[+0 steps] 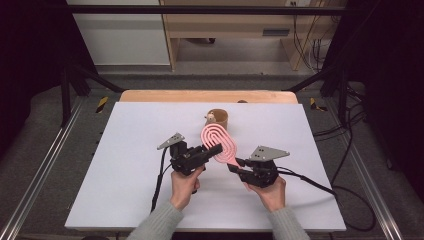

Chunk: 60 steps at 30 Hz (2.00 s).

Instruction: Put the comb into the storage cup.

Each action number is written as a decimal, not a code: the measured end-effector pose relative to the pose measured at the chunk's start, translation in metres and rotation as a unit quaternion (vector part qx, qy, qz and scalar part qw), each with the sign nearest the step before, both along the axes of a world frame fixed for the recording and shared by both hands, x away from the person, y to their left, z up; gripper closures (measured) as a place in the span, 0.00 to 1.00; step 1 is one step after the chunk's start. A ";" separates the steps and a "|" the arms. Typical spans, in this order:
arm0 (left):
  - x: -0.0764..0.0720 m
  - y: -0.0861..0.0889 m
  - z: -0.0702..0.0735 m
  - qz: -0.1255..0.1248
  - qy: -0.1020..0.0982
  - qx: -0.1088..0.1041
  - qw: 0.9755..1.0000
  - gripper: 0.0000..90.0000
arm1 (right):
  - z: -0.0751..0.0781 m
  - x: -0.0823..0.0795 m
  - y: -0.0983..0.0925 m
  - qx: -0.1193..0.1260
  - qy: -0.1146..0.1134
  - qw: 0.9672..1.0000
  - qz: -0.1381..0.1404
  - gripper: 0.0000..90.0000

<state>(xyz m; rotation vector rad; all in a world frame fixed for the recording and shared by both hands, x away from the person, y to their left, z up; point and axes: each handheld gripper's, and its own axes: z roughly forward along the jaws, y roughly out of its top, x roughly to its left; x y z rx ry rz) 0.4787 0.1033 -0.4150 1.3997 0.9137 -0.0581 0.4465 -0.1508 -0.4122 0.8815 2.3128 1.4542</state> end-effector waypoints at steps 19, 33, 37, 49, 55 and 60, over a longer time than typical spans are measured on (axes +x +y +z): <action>-0.008 -0.005 0.005 -0.006 -0.028 -0.010 1.000 0.70 | -0.002 0.001 0.002 0.000 0.004 1.000 0.006 0.79; -0.009 -0.007 0.009 -0.003 -0.046 -0.005 0.999 0.71 | -0.003 0.001 0.002 0.005 0.002 1.000 0.012 0.77; -0.009 -0.008 0.011 0.000 -0.052 0.005 0.999 0.71 | -0.001 0.000 0.001 0.008 -0.001 1.000 0.010 0.74; -0.005 0.000 0.020 0.027 -0.077 0.035 0.996 0.71 | 0.006 -0.003 -0.006 0.028 -0.029 0.999 -0.006 0.49; -0.001 0.004 0.025 0.037 -0.083 0.044 0.995 0.71 | 0.005 0.001 -0.013 0.032 -0.037 0.998 -0.025 0.30; 0.003 0.006 0.029 0.044 -0.091 0.055 0.993 0.71 | 0.000 0.004 -0.020 0.032 -0.045 0.997 -0.049 0.15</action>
